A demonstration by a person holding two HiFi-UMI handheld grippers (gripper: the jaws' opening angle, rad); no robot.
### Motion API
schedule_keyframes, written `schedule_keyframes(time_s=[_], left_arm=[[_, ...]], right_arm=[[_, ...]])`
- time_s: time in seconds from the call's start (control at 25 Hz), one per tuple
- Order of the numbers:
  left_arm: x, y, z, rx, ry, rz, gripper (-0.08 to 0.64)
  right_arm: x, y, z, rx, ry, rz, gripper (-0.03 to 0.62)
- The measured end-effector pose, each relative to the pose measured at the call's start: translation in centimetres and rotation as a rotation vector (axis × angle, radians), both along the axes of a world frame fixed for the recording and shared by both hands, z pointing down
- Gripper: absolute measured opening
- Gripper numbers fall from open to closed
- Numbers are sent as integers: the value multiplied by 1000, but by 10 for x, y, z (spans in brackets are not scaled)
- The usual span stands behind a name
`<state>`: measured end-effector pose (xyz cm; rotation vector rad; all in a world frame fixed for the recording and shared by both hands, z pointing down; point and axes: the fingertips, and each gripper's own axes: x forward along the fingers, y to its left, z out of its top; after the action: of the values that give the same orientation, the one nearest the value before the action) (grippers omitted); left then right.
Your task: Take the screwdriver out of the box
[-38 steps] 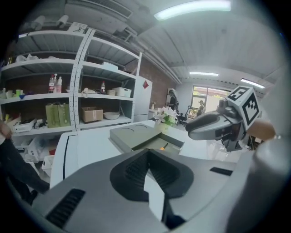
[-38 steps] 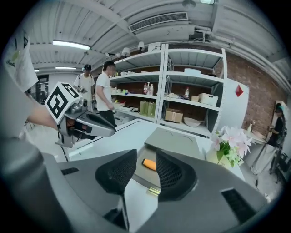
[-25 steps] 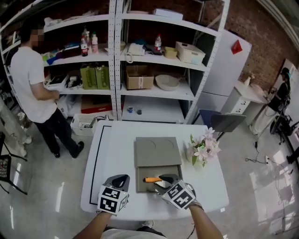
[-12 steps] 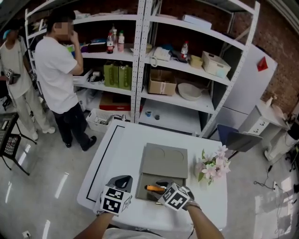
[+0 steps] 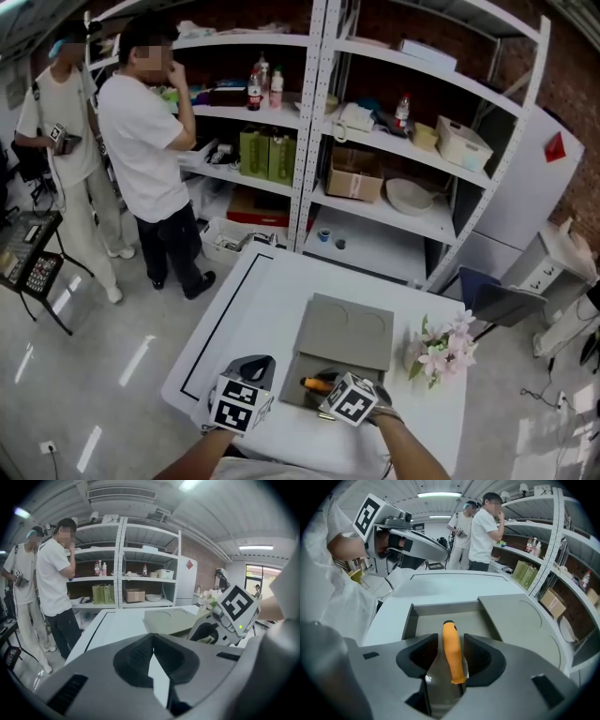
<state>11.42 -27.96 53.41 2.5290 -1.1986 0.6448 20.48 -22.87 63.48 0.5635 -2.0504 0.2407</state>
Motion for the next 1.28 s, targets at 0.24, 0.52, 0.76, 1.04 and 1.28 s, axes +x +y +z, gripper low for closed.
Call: schedule_keyframes(time_s=[0.24, 0.52, 0.76, 1.04, 1.28], left_arm=[[-5, -2, -2, 5, 1, -22, 3], [-11, -1, 1, -1, -8, -36, 3], [-14, 2, -1, -3, -15, -38, 3], [-19, 5, -4, -4, -16, -40, 3], [-20, 11, -3, -2, -17, -38, 3]], right_arm=[[-5, -1, 9, -16, 14, -20, 170], [-4, -5, 10, -6, 22, -18, 137], [-3, -4, 10, -7, 31, -49, 124], [-4, -5, 9, -7, 19, -17, 120], [-2, -11, -7, 34, -61, 63, 118]])
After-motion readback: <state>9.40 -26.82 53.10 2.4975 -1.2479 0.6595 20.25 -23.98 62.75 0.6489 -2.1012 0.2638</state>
